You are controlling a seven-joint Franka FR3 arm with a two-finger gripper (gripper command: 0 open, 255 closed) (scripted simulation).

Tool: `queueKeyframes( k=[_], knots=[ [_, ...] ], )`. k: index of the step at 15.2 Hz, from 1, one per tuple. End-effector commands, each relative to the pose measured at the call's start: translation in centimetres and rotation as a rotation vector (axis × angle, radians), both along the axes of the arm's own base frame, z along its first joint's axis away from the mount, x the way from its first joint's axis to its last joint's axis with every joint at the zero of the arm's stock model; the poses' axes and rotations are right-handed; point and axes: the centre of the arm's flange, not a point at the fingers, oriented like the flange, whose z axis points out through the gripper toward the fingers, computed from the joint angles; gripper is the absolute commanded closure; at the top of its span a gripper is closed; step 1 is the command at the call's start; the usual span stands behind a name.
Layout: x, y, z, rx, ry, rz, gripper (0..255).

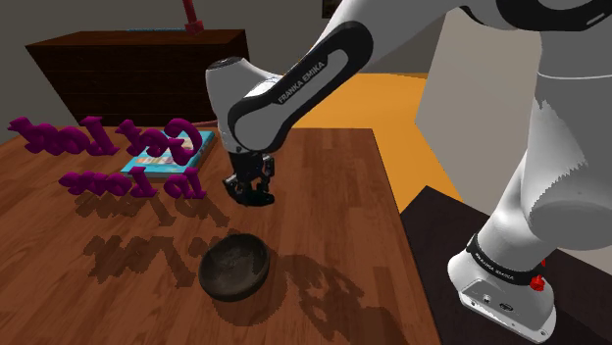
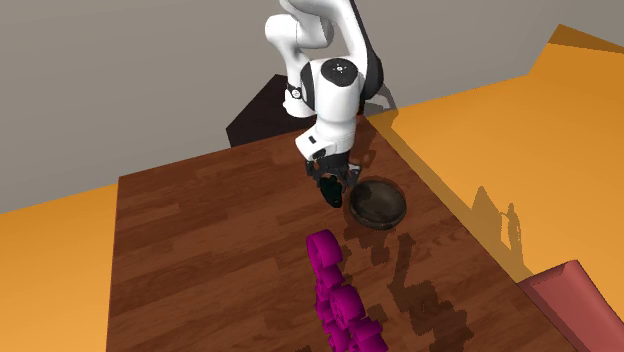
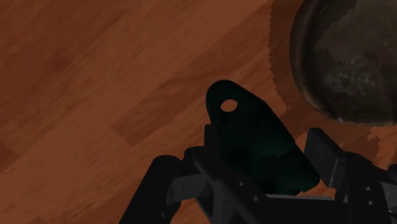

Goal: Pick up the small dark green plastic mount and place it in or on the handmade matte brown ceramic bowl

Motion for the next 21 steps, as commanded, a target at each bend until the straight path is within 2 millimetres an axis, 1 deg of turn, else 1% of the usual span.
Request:
queueKeyframes(
  k=[1, 11, 12, 21],
  knots=[
    [0.0, 0.0, 0.5, 0.000, 0.000, 0.000, 255],
    [-6.6, 11.4, 0.8, 0.000, 0.000, 0.000, 255],
    [-7.5, 13.0, 0.9, 0.000, 0.000, 0.000, 255],
    [-7.5, 13.0, -3.9, 0.000, 0.000, 0.000, 255]
  ],
)
